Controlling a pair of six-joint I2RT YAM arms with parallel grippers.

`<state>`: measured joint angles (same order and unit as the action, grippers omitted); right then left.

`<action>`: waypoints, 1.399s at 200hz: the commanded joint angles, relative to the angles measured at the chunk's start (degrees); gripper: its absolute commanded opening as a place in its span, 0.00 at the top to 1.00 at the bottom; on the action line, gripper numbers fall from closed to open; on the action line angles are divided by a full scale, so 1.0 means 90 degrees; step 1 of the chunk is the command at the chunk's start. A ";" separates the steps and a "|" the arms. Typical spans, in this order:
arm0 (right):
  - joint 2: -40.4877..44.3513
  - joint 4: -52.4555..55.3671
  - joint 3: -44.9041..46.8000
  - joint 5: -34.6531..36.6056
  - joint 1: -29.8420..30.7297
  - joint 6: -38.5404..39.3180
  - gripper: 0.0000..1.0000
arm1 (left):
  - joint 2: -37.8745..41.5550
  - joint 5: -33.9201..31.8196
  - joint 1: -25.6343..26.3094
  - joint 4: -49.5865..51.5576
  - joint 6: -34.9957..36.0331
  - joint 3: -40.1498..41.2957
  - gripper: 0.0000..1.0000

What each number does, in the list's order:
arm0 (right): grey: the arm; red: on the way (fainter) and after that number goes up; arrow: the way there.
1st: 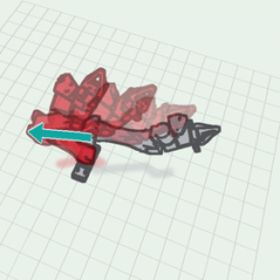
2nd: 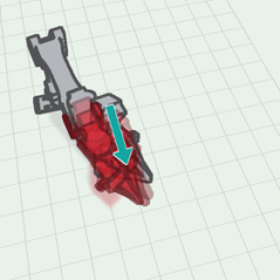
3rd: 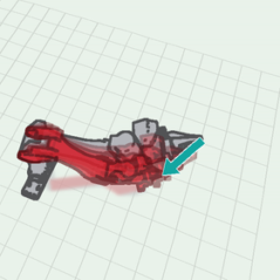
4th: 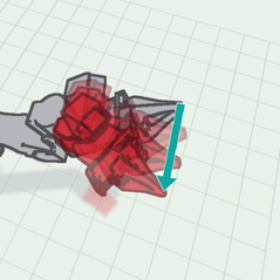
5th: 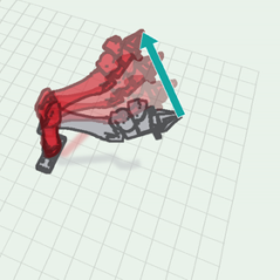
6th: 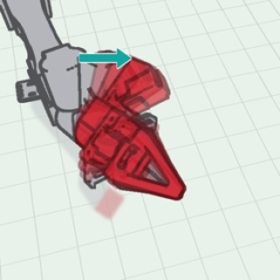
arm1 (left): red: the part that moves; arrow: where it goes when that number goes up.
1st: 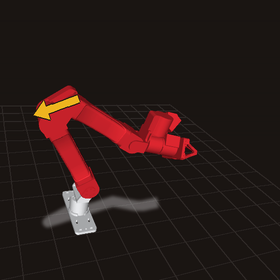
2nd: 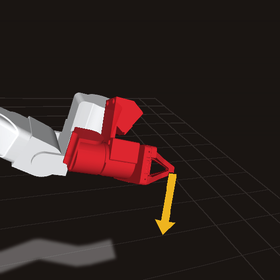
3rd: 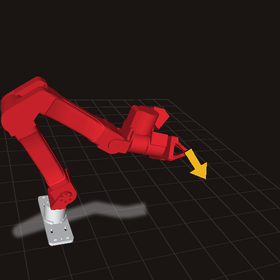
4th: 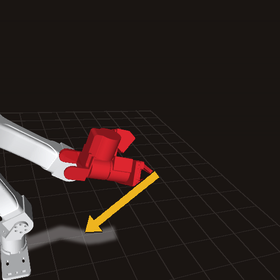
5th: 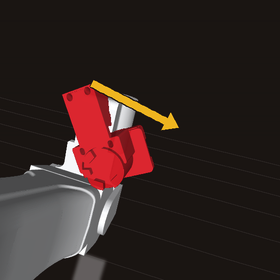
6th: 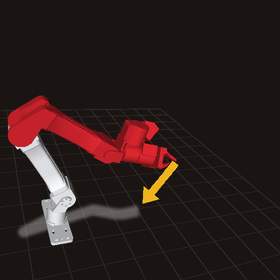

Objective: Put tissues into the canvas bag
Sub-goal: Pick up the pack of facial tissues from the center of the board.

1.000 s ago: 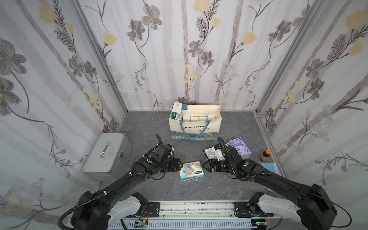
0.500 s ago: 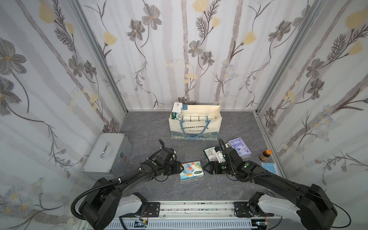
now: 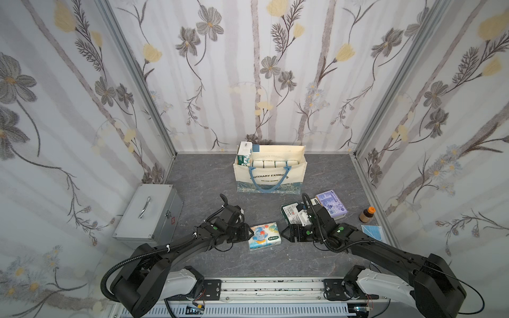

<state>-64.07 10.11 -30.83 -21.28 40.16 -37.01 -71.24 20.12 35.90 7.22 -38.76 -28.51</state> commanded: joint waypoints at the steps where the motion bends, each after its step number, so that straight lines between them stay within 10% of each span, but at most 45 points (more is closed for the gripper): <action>1: 0.0028 -0.0152 0.0017 -0.0107 0.0010 -0.0061 0.14 | -0.0043 -0.0327 -0.0005 0.0179 0.0077 0.0094 0.59; 280: -0.1828 -0.2170 -0.0246 -0.1186 0.0137 -0.1086 0.11 | 0.0606 -0.0439 -0.0160 0.0242 0.0111 0.0755 0.89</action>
<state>-79.44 -5.89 -32.58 -30.26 41.21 -45.04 -66.19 18.79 34.72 3.07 -37.71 -22.61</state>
